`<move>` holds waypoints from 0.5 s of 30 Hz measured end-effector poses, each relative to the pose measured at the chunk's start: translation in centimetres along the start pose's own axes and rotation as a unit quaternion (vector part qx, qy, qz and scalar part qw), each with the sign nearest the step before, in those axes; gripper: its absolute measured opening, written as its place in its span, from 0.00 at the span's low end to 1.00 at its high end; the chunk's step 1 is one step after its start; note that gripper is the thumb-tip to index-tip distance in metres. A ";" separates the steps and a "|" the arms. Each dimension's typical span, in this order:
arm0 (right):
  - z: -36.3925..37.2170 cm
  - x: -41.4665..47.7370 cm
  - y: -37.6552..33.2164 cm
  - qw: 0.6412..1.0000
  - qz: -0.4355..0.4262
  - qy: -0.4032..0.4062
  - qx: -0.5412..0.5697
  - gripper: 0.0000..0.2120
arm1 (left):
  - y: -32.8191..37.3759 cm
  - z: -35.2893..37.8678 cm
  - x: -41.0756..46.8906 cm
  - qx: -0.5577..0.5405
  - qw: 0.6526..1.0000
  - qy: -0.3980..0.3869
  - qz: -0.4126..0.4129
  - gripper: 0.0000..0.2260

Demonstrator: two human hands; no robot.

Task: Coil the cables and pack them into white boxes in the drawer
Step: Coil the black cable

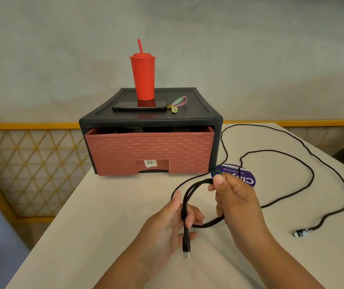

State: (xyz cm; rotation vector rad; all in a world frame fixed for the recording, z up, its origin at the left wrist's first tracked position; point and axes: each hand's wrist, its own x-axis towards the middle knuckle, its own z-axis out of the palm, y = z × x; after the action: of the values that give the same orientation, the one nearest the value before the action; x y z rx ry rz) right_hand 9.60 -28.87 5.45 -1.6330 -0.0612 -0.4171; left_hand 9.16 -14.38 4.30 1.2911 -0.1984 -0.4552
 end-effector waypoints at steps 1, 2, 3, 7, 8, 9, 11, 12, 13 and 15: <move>0.0 0.0 0.1 1.000 -0.005 -0.004 -0.005 0.17 | 0.1 -0.1 0.1 -0.016 1.000 0.020 -0.003 0.22; 0.0 0.0 0.2 1.000 -0.012 -0.010 -0.016 0.17 | 0.3 -0.1 0.2 -0.039 0.999 0.037 -0.005 0.22; 0.1 -0.1 0.3 0.999 -0.024 -0.018 -0.032 0.17 | 0.5 -0.1 0.2 -0.067 0.997 0.049 -0.006 0.21; 0.7 -0.5 0.4 0.991 -0.074 -0.064 -0.090 0.13 | 1.1 -0.1 -0.2 -0.171 0.985 0.019 -0.027 0.17; 0.8 -0.6 0.5 0.991 -0.075 -0.075 -0.086 0.14 | 1.2 -0.1 -0.4 -0.192 0.981 -0.003 -0.038 0.16; 0.8 -0.6 0.5 0.991 -0.073 -0.084 -0.075 0.15 | 1.2 -0.2 -0.6 -0.215 0.975 -0.027 -0.042 0.14; 0.6 -0.5 0.6 0.993 -0.062 -0.089 -0.047 0.15 | 1.2 -0.5 -0.6 -0.268 0.961 -0.061 -0.024 0.13; 0.5 -0.4 0.7 0.994 -0.054 -0.088 -0.040 0.14 | 1.3 -0.6 -0.6 -0.301 0.951 -0.063 -0.007 0.15; 0.4 -0.3 0.7 0.994 -0.051 -0.090 -0.043 0.14 | 1.3 -0.8 -0.5 -0.333 0.942 -0.052 0.010 0.17; 0.1 -0.1 1.3 0.986 -0.078 -0.096 -0.116 0.14 | 1.5 -1.3 -0.3 -0.374 0.926 -0.011 0.054 0.15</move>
State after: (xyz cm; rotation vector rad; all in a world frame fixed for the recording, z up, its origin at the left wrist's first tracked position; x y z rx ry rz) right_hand 9.88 -28.89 4.14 -1.9017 -0.2968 -0.3975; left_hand 9.71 -12.79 5.42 0.5216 -0.0956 -0.3948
